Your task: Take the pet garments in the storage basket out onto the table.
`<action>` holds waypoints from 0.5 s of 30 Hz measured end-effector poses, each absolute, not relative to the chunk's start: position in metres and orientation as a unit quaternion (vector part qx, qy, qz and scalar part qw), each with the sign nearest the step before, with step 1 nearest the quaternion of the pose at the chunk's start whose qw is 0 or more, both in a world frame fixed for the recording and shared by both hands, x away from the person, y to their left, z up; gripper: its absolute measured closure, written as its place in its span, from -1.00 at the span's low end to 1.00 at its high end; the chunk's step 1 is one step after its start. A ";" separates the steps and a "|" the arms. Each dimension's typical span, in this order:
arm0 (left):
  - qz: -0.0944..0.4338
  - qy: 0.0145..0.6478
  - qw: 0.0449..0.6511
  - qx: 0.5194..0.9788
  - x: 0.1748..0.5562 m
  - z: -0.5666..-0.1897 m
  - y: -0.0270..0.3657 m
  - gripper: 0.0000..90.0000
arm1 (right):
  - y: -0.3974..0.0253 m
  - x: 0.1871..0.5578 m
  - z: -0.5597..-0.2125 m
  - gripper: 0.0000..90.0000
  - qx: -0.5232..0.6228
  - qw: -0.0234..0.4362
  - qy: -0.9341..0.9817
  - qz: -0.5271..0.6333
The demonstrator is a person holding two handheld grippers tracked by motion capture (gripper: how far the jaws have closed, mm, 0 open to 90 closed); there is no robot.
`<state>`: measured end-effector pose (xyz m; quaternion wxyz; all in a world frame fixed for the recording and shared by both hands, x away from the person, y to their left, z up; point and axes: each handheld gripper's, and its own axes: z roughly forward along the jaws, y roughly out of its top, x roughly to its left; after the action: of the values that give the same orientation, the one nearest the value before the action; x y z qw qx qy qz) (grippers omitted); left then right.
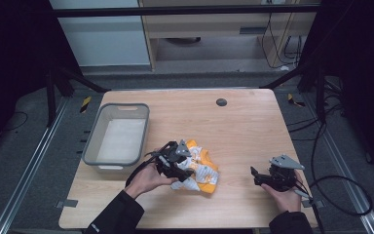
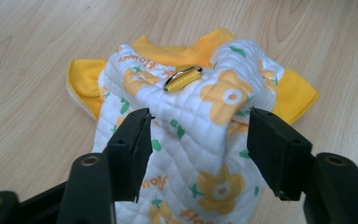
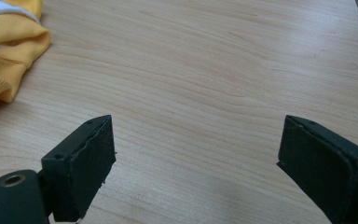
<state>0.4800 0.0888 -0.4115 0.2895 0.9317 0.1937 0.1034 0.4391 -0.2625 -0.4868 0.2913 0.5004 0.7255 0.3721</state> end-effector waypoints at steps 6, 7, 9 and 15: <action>0.113 0.200 0.309 0.923 0.475 -0.405 0.100 -0.26 | -0.262 0.439 -0.487 -0.76 0.501 0.291 0.726 0.372; 0.114 0.202 0.313 0.921 0.474 -0.404 0.102 -0.28 | -0.262 0.439 -0.487 -0.76 0.501 0.291 0.725 0.372; 0.118 0.205 0.322 0.917 0.472 -0.401 0.106 -0.30 | -0.262 0.439 -0.487 -0.76 0.501 0.292 0.725 0.372; 0.128 0.220 0.346 0.903 0.466 -0.398 0.118 -0.35 | -0.262 0.438 -0.487 -0.77 0.501 0.292 0.725 0.370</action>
<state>0.4663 0.1184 -0.3977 0.3460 0.9031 0.2197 0.1285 0.4384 -0.2621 -0.4869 0.2921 0.5013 0.7254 0.3704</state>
